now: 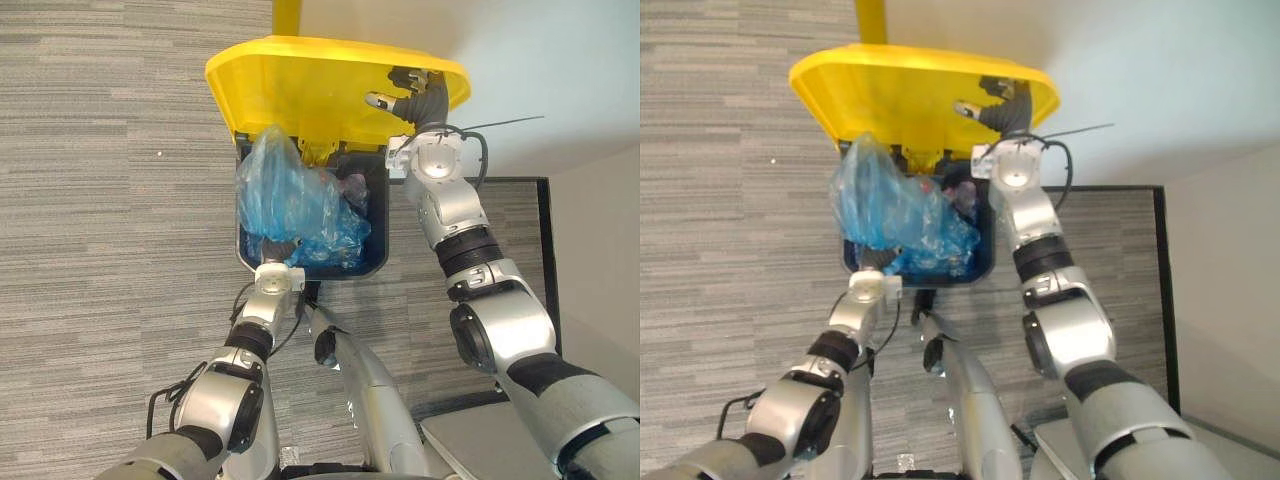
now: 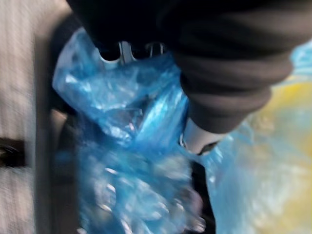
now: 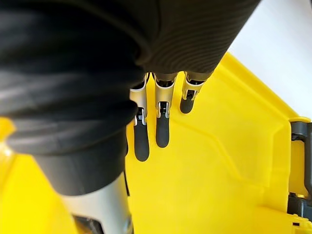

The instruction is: Gather rubbish on tea table into small bin, then transfer packed bag to large trash can.

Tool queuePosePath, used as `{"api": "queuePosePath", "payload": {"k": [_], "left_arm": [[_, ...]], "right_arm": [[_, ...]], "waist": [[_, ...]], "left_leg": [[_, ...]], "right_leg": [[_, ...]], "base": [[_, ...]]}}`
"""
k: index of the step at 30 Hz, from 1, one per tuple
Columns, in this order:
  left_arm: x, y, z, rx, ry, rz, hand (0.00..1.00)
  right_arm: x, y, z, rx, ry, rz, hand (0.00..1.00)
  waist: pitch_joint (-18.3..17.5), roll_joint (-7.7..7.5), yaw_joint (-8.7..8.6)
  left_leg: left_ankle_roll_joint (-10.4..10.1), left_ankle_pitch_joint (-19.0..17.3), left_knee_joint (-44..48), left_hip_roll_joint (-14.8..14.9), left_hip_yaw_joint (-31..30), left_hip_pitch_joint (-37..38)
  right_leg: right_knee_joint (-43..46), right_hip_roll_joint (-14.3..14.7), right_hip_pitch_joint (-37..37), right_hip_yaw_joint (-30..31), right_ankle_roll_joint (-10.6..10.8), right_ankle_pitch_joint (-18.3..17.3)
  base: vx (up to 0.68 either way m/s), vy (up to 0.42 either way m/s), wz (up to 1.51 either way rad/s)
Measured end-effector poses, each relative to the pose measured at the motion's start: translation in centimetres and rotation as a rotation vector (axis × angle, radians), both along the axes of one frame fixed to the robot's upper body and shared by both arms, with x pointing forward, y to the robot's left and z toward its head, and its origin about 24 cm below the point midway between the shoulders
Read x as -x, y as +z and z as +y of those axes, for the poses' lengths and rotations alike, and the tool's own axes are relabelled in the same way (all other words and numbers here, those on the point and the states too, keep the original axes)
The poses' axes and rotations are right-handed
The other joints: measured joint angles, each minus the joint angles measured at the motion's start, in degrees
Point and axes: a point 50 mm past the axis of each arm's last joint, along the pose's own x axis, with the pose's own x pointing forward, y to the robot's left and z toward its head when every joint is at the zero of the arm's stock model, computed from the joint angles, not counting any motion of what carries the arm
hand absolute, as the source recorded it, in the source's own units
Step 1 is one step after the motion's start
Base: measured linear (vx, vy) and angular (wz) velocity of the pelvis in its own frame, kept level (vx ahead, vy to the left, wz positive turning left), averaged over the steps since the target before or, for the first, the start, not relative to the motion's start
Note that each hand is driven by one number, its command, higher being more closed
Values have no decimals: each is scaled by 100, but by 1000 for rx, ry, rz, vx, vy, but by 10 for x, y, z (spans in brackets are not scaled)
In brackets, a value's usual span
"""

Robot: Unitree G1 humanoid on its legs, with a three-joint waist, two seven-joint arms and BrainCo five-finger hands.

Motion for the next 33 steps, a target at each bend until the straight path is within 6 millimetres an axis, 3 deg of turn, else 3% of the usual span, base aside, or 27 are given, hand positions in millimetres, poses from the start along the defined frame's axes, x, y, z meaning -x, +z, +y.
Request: {"api": "queuePosePath", "payload": {"k": [3, 10, 16, 20, 23, 27, 28, 29, 31, 33], "left_arm": [[0, 0, 2, -57, -1, 6, 0], [0, 2, 1, -117, -14, -2, 0], [3, 15, -5, -140, -44, -86, 0], [25, 8, -15, -116, -96, -146, 0], [47, -6, -9, -14, -63, -143, 0], [84, -46, 13, 70, 9, -22, 0], [103, -69, 25, 107, 61, 62, 0], [109, -76, 29, 114, 76, 91, 0], [129, -100, 40, 140, 142, 193, 0], [160, -132, 54, 171, 219, 352, 0]], "right_arm": [[0, 2, 1, 5, 5, -1, 0], [-3, -2, 2, 39, 10, 24, 0], [-4, -22, -4, 79, 10, 66, 0], [0, -65, -17, 110, -13, 165, 0], [12, -102, -27, 100, -14, 230, 0], [33, -159, -39, 113, -38, 372, 0], [43, -180, -41, 116, -40, 429, 0], [49, -191, -43, 109, -44, 455, 0], [62, -213, -42, 109, -37, 516, 0], [81, -233, -29, 76, -6, 552, 0]], "waist": [[6, 9, 11], [126, 206, 40], [140, 282, 169], [76, 439, 304], [13, 556, 409], [-200, 643, 587], [-307, 797, 584], [-378, 697, 481], [-531, 767, 590], [-610, 726, 575]], "left_leg": [[0, 2, -53, -2, -12, 38], [20, 34, -143, -29, -110, 302], [79, 149, -408, -98, -218, 593], [177, 203, -518, -114, -309, 846], [176, 210, -698, -97, -319, 1074], [196, 371, -1168, -82, -424, 1483], [6, 520, -1189, 53, -482, 1586], [-41, 532, -1072, -89, -503, 1588], [-74, 489, -919, -52, -488, 1694], [-48, 425, -943, -113, -262, 2026]], "right_leg": [[13, -1, 11, -7, -6, -4], [-2, -25, 311, -145, -64, -47], [-100, -82, 591, -251, -170, -122], [-342, -56, 931, -317, -171, -125], [-499, -51, 1160, -307, -112, -164], [-614, -43, 1439, -381, 415, -657], [1550, -179, 1001, 255, -696, -902], [1585, -299, 1193, 574, -514, -1468], [1557, -200, 1328, 440, -304, -1532], [1387, -130, 1597, 419, -271, -1473]], "base": [[-42, -47, 3], [-61, -49, 9], [-100, -76, 17], [-110, -63, 11], [-115, -21, -3], [-139, -75, 10], [-63, -136, 63], [-28, -149, 70], [47, -150, 32], [52, -149, 3]]}}
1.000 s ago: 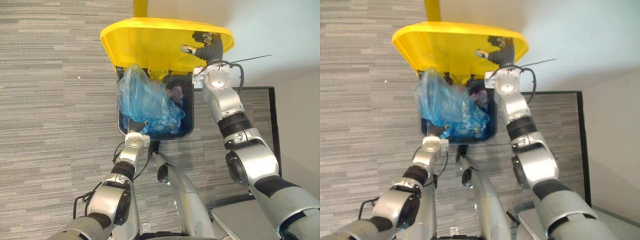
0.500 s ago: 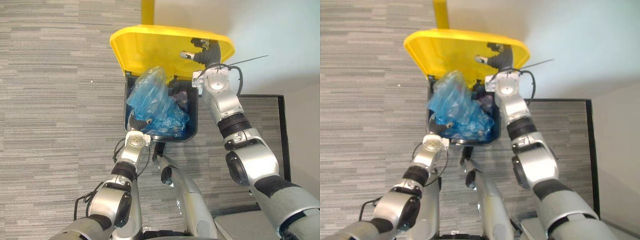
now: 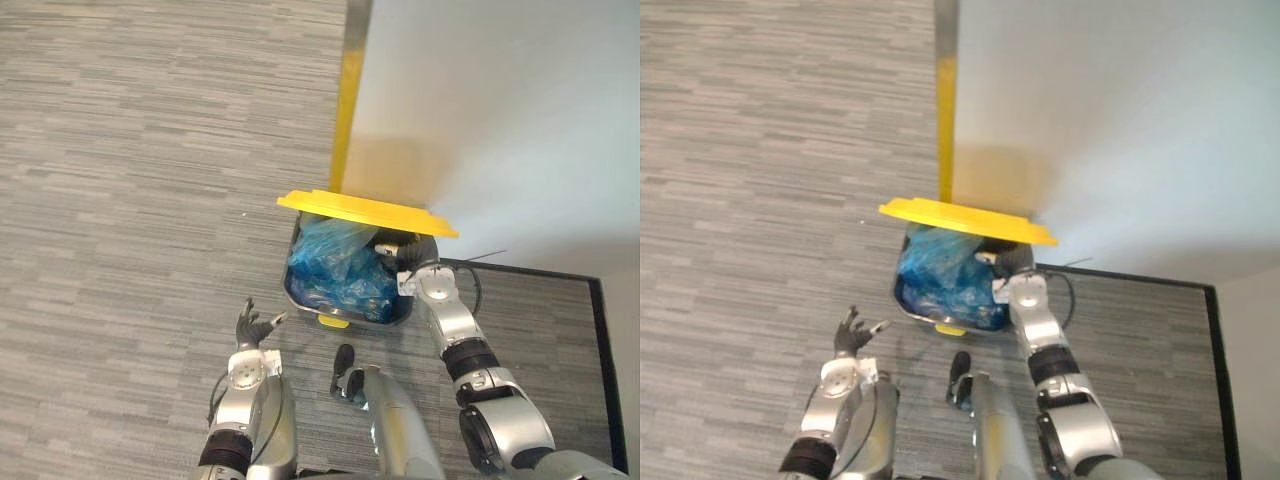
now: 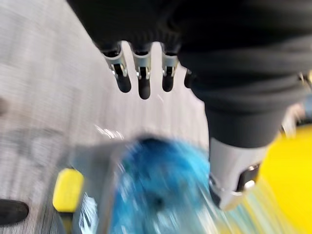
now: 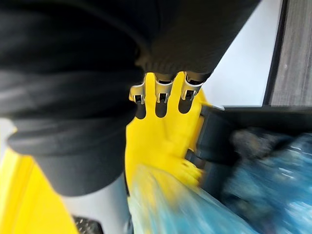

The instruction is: Gather rubbish on tea table into small bin, then transfer packed bag to large trash can.

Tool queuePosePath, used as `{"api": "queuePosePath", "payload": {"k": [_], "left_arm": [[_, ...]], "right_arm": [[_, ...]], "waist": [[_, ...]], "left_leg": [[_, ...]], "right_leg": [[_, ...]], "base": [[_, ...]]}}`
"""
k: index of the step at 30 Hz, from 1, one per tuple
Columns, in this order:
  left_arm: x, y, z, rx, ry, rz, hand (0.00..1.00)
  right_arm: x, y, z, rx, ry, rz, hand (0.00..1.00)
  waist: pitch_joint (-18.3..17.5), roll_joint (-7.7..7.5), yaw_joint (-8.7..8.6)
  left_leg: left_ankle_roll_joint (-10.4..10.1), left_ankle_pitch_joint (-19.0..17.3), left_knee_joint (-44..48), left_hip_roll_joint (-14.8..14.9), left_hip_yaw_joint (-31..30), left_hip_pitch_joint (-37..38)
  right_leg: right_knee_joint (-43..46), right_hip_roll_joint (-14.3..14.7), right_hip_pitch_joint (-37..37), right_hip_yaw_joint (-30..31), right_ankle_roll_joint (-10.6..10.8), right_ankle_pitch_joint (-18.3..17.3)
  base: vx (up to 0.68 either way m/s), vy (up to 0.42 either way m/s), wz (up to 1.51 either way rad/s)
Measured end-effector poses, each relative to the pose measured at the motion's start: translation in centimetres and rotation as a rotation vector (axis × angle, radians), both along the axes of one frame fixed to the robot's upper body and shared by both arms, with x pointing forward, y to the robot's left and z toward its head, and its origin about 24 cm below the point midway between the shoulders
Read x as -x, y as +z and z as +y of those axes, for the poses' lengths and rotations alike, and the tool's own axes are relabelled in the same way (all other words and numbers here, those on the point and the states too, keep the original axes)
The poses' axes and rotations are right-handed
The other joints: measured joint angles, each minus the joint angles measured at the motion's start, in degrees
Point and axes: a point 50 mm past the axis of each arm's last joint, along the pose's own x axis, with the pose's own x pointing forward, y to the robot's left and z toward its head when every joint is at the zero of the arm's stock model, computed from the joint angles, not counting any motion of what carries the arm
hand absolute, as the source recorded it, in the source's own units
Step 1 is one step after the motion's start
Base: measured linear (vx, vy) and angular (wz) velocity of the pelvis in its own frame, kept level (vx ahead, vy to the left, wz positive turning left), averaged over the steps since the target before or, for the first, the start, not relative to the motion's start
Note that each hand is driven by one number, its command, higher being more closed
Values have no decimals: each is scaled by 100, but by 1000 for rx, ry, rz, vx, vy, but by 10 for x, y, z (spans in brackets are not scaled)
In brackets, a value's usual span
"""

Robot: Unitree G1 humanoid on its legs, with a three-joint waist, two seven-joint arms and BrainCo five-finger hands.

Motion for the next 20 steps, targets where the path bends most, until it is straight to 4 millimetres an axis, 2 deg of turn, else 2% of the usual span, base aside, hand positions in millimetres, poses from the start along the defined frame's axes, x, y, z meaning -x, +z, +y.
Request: {"api": "queuePosePath", "payload": {"k": [2, 3, 5, 6, 7, 8, 9, 10, 11, 12, 13, 14, 15, 16, 18, 19, 20], "left_arm": [[20, -17, 11, 31, 81, 95, 0], [28, -24, 17, 34, 108, 138, 0], [37, -32, 20, 29, 105, 200, 0], [39, -35, 23, 21, 94, 227, 0], [40, -36, 24, 13, 90, 236, 0], [46, -40, 24, 12, 84, 267, 0], [46, -42, 21, 9, 65, 285, 0], [46, -43, 20, 7, 56, 293, 0], [45, -43, 19, 0, 46, 296, 0], [44, -43, 19, 7, 55, 299, 0], [44, -45, 16, 20, 59, 310, 0], [49, -49, 11, 47, 71, 339, 0], [51, -51, 0, 83, 73, 349, 0], [51, -52, -3, 88, 66, 353, 0], [57, -55, -3, 98, 77, 370, 0], [60, -56, -2, 111, 98, 377, 0], [64, -57, -2, 118, 112, 383, 0]], "right_arm": [[19, -20, 7, -36, 5, 49, 0], [37, -39, 10, -37, 9, 109, 0], [63, -65, 8, -60, -6, 200, 0], [90, -90, 0, -62, -44, 302, 0], [99, -97, -2, -60, -58, 333, 0], [129, -124, -13, -71, -124, 463, 0], [164, -150, -25, -80, -198, 615, 0], [177, -158, -28, -75, -220, 667, 0], [195, -169, -33, -77, -262, 746, 0], [205, -175, -35, -95, -300, 796, 0], [205, -177, -37, -93, -308, 805, 0], [210, -179, -40, -92, -331, 829, 0], [214, -182, -42, -94, -347, 858, 0], [214, -183, -44, -89, -347, 867, 0], [213, -183, -45, -89, -350, 879, 0], [213, -183, -48, -100, -374, 879, 0], [216, -184, -51, -105, -394, 885, 0]], "waist": [[-57, -36, -12], [-127, -99, -26], [-210, -156, -135], [-268, -169, -223], [-280, -167, -264], [-424, -221, -359], [-587, -234, -423], [-652, -257, -446], [-722, -347, -463], [-825, -474, -457], [-853, -418, -453], [-985, -326, -456], [-1123, -240, -451], [-1159, -213, -449], [-1174, -137, -467], [-1214, -66, -512], [-1265, -69, -560]], "left_leg": [[122, -89, 12, 0, 146, 173], [179, -118, 23, -27, 341, 272], [281, -121, -211, -185, 409, 472], [212, 302, -845, 52, 659, 741], [212, 373, -969, 52, 712, 779], [219, 539, -1327, 39, 790, 1009], [187, 660, -1572, 76, 808, 1124], [164, 684, -1601, 92, 809, 1119], [123, 706, -1575, 88, 837, 1110], [72, 733, -1591, 98, 923, 1090], [73, 772, -1673, 152, 961, 1097], [167, 923, -1945, 238, 1107, 1148], [151, 1139, -2296, 269, 1367, 1278], [117, 1206, -2398, 258, 1465, 1306], [5, 1298, -2585, 186, 1694, 1419], [18, 1319, -2624, 161, 1694, 1504], [4, 1329, -2697, 148, 1685, 1509]], "right_leg": [[-82, 71, 135, 103, -4, 70], [-219, 117, 205, 239, 143, 161], [-677, 108, 423, 236, 350, 270], [-453, -14, 502, 63, 535, 211], [-113, -101, 445, 58, 460, 164], [1056, -411, 346, 52, 329, -84], [1721, -679, 452, 187, 380, -236], [1825, -767, 555, 271, 407, -250], [1787, -983, 838, 397, 467, -236], [1357, -965, 1027, 291, 654, -423], [1171, -912, 1085, 234, 659, -420], [592, -775, 1227, 220, 645, -425], [-56, -682, 1401, 268, 636, -430], [-261, -668, 1441, 305, 606, -445], [-721, -672, 1570, 441, 398, -539], [-767, -670, 1611, 458, 399, -503], [-802, -674, 1643, 453, 423, -483]], "base": [[2, -45, -30], [-41, 26, -55], [-93, 95, -62], [-93, 80, -52], [-73, 60, -47], [-59, 54, -20], [-39, 49, -18], [-10, 5, -12], [-29, -91, -30], [-34, -89, -42], [-77, -97, -60], [-14, -51, -74], [-12, -60, -76], [-17, -66, -84], [-112, -44, -59], [-134, -8, -20], [-105, 5, -2]]}}
